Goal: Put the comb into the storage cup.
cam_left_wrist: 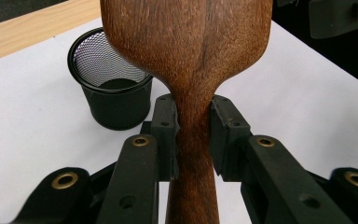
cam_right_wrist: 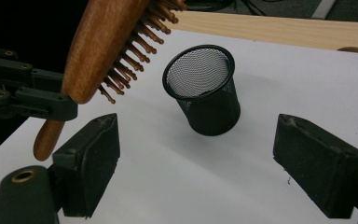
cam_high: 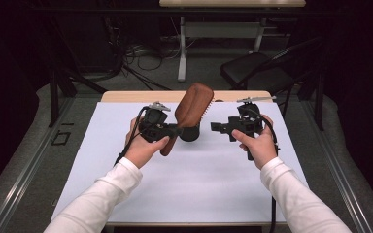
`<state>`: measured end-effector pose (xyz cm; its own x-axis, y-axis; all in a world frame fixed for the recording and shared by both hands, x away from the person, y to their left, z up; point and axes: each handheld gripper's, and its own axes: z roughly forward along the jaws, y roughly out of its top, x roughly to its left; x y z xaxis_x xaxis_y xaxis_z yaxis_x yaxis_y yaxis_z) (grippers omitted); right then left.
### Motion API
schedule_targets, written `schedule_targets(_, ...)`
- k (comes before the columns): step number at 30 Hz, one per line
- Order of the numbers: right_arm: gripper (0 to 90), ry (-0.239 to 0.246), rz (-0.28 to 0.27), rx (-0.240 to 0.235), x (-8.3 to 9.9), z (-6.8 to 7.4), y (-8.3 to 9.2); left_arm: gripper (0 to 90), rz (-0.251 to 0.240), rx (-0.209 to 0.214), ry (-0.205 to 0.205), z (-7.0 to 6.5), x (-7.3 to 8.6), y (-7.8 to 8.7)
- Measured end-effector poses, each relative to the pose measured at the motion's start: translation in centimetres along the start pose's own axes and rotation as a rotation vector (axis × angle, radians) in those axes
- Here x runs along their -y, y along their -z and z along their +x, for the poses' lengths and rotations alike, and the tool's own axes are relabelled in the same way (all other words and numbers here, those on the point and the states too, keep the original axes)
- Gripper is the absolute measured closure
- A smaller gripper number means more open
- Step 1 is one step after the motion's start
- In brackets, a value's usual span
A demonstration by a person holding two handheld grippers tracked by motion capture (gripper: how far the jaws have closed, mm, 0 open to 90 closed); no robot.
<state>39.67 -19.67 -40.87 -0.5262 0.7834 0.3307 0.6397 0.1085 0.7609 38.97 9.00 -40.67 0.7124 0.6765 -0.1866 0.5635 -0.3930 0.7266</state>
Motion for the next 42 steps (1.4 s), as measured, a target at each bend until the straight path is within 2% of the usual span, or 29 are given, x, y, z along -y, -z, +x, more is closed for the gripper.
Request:
schedule_targets(15, 14.3, -0.004, -0.005, -0.016, -1.2, 0.5, 0.1, 73.0, -0.005, 0.006, 0.001, -0.1, 0.0, -0.1)
schedule_targets(19, 14.3, -0.018, -0.012, -0.028, -1.5, 0.4, 0.1, 73.0, -0.009, 0.006, -0.001, -0.2, 0.1, -0.2)
schedule_targets(24, 14.3, -0.068, -0.021, -0.053, -1.9, 0.0, 0.0, 73.1, -0.006, 0.007, -0.008, -0.2, 0.1, -0.2)
schedule_targets(28, 14.3, -0.088, -0.042, -0.064, -2.1, -0.2, 0.0, 73.1, -0.01, 0.01, -0.004, -0.3, 0.1, -0.4)
schedule_targets(33, 14.4, -0.103, -0.061, -0.079, -2.5, -0.3, 0.0, 73.0, -0.008, 0.012, -0.007, -0.4, 0.1, -0.5)
schedule_targets(42, 14.5, -0.115, -0.054, -0.074, -3.5, -0.1, -0.6, 73.0, -0.012, 0.016, -0.007, -0.5, 0.2, -0.6)
